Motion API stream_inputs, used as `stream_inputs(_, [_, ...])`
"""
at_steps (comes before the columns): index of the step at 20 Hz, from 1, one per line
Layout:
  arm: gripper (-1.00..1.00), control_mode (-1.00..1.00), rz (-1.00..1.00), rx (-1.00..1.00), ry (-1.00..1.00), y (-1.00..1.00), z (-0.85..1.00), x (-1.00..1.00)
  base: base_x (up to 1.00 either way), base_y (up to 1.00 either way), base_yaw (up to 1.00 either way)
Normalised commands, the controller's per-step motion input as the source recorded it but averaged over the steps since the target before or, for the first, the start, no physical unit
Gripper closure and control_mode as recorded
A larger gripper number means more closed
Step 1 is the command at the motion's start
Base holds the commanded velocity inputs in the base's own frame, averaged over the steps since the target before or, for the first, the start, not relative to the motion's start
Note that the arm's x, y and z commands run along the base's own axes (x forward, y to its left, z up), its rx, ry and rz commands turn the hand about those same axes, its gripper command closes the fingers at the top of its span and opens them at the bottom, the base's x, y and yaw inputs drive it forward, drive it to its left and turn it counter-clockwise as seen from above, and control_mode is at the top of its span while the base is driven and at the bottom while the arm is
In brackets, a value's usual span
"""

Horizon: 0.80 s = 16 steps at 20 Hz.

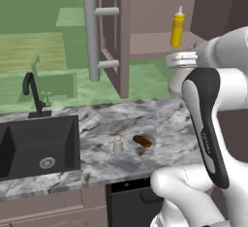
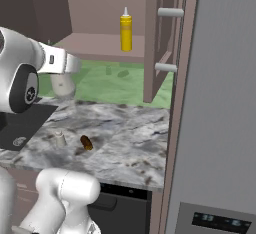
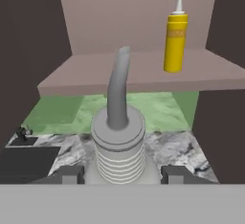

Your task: There are various items on the counter. Only move the condiments/shakers into the cabinet.

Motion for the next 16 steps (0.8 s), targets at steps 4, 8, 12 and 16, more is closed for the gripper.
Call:
stream_inputs(4, [1.00, -1.00, 0.00, -0.07, -0.16, 0.00, 0.67, -0.29, 0.00, 0.00, 0.00])
stream_inputs(8, [1.00, -1.00, 0.00, -0.05, -0.10, 0.02, 0.10, -0.05, 0.00, 0.00, 0.00])
stream_inputs(12, [1.00, -1.00, 0.00, -0.06, -0.29, 0.00, 0.52, -0.06, 0.00, 0.00, 0.00])
stream_inputs(16, [1.00, -1.00, 0.00, -0.03, -0.10, 0.00, 0.05, 0.02, 0.00, 0.00, 0.00])
